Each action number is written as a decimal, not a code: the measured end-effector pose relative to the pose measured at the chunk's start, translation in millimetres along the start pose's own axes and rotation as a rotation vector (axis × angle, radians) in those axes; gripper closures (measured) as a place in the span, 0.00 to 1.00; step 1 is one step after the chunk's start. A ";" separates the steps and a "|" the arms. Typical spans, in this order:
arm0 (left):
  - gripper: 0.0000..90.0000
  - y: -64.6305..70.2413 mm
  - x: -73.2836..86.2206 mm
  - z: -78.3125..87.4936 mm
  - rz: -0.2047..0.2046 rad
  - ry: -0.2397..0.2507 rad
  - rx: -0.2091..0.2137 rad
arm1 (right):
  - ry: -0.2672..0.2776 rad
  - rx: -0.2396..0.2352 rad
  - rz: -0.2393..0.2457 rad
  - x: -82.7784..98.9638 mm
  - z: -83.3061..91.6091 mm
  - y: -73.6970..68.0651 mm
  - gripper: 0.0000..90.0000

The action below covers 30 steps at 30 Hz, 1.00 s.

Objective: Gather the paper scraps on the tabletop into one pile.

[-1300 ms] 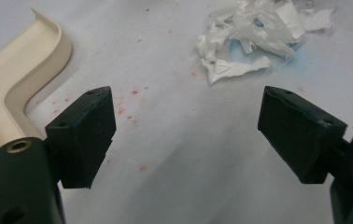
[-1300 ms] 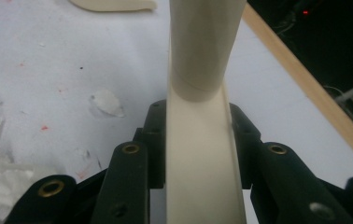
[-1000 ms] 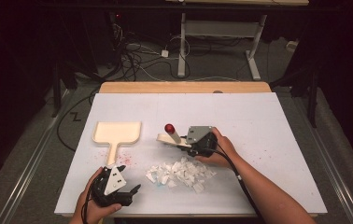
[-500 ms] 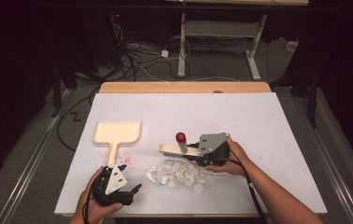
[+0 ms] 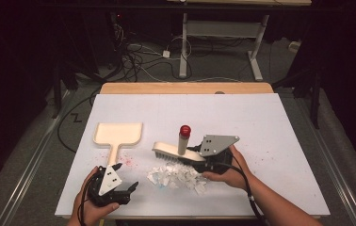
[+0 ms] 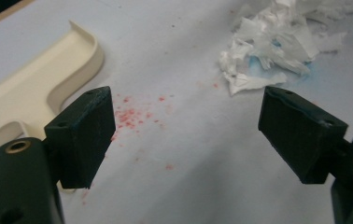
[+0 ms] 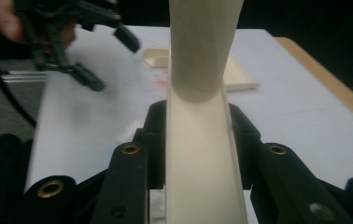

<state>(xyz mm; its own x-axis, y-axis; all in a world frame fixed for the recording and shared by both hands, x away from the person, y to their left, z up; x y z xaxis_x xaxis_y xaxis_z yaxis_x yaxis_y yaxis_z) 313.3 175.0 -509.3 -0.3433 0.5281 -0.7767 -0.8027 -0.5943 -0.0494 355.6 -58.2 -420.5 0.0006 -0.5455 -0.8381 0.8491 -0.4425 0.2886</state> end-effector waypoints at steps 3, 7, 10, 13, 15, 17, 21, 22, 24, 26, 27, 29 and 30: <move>0.19 -6.1 -2.0 10.1 0.023 0.037 -0.037 | -0.022 -0.054 -0.078 -1.2 -2.6 -20.3 0.75; 0.19 -20.3 -5.7 30.4 0.081 0.129 -0.109 | -0.119 -0.084 -0.200 7.9 -22.2 -54.4 0.75; 0.19 -27.1 -3.2 36.5 0.129 0.174 -0.111 | -0.144 -0.084 -0.204 11.4 -30.9 -65.2 0.75; 0.19 -28.0 0.2 33.5 0.141 0.165 -0.098 | -0.178 -0.063 -0.183 16.4 -41.9 -75.8 0.75; 0.19 -25.4 -0.3 30.6 0.130 0.154 -0.089 | -0.180 -0.025 -0.183 20.9 -49.7 -74.0 0.75; 0.19 -22.3 -1.4 28.1 0.113 0.144 -0.082 | -0.192 0.007 -0.175 23.3 -49.5 -66.6 0.75; 0.19 -17.2 -1.5 21.8 0.094 0.118 -0.061 | -0.214 0.035 -0.185 32.9 -39.4 -51.9 0.75; 0.19 -16.2 -1.2 20.1 0.090 0.110 -0.056 | -0.214 0.035 -0.185 32.9 -39.4 -51.9 0.75; 0.19 -14.6 -0.9 17.0 0.085 0.097 -0.047 | -0.227 0.052 -0.181 37.9 -31.3 -43.7 0.75; 0.19 -12.7 -0.9 14.4 0.078 0.085 -0.041 | -0.209 0.057 -0.200 40.4 -17.9 -32.6 0.75; 0.19 -12.0 -0.9 13.4 0.075 0.080 -0.038 | -0.209 0.057 -0.200 40.4 -17.9 -32.6 0.75; 0.19 -10.6 -1.1 11.7 0.068 0.071 -0.033 | -0.150 0.041 -0.227 34.6 -1.1 -21.4 0.75; 0.19 -10.0 -1.0 11.0 0.064 0.066 -0.033 | -0.150 0.041 -0.227 34.6 -1.1 -21.4 0.75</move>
<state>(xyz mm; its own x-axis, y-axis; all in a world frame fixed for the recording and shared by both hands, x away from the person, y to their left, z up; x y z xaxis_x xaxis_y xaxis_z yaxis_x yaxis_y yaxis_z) 316.3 187.1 -501.0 -0.3590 0.4481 -0.8187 -0.7633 -0.6458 -0.0187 338.0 -66.8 -456.2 -0.2680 -0.5269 -0.8066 0.7967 -0.5920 0.1220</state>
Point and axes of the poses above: each handheld gripper's, and its own axes: z roughly backward along the jaws, x roughly out of its underside, y roughly to its right, the point moved 8 cm from there along -z, roughly forward along the jaws, and after that the axes turned 14 degrees about x, right-handed, at the moved point
